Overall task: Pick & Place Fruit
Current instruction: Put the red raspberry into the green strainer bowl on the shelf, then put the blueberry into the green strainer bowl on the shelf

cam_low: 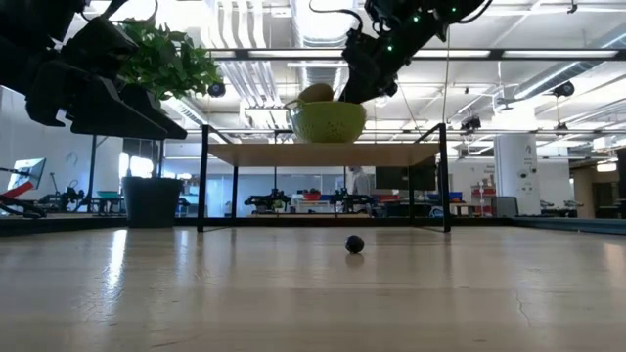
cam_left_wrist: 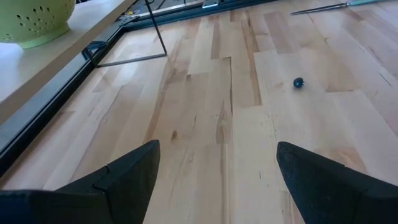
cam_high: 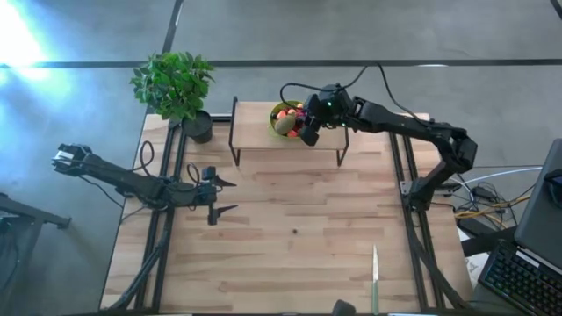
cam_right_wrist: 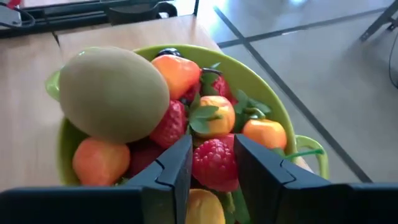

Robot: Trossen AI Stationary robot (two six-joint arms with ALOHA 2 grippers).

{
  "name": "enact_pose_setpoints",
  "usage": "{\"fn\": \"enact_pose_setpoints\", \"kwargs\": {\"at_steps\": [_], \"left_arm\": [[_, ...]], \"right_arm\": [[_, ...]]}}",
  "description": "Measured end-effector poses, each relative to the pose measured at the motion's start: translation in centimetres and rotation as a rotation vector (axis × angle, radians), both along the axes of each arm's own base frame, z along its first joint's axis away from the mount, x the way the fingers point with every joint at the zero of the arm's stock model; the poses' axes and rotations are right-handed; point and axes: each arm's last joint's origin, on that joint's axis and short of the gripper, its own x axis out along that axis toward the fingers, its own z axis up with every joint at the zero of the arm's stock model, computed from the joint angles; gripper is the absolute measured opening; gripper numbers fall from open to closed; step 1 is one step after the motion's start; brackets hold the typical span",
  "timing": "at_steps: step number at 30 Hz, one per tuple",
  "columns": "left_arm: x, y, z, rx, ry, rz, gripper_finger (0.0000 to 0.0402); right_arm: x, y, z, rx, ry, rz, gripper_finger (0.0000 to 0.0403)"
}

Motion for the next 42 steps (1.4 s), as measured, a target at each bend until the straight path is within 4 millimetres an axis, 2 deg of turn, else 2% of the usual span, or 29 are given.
{"fn": "enact_pose_setpoints", "kwargs": {"at_steps": [14, 20, 25, 30, 34, 42], "left_arm": [[0.0, 0.0, 0.0, 0.000, 0.000, 0.000, 0.0328], [0.0, 0.0, 0.0, 0.000, 0.000, 0.000, 0.0328], [0.0, 0.0, 0.0, 0.000, 0.000, 0.000, 0.0328], [0.0, 0.0, 0.0, 0.000, 0.000, 0.000, 0.0328], [0.0, 0.0, 0.0, 0.001, 0.003, 0.000, 0.0328], [0.0, 0.0, 0.0, 0.001, 0.005, 0.000, 0.0328]], "right_arm": [[-0.1, -0.2, -0.1, 0.008, -0.002, -0.015, 0.0158], [-1.1, 1.2, 1.5, -0.006, -0.008, 0.016, 0.0177], [-1.9, 4.3, 2.9, -0.010, 0.019, 0.103, 0.0176], [-1.8, 8.6, 3.5, -0.005, 0.041, 0.236, 0.0160], [-1.2, 12.9, 2.6, 0.006, 0.080, 0.375, 0.0149], [-0.1, 21.5, -1.2, 0.035, 0.152, 0.627, 0.0137]]}}
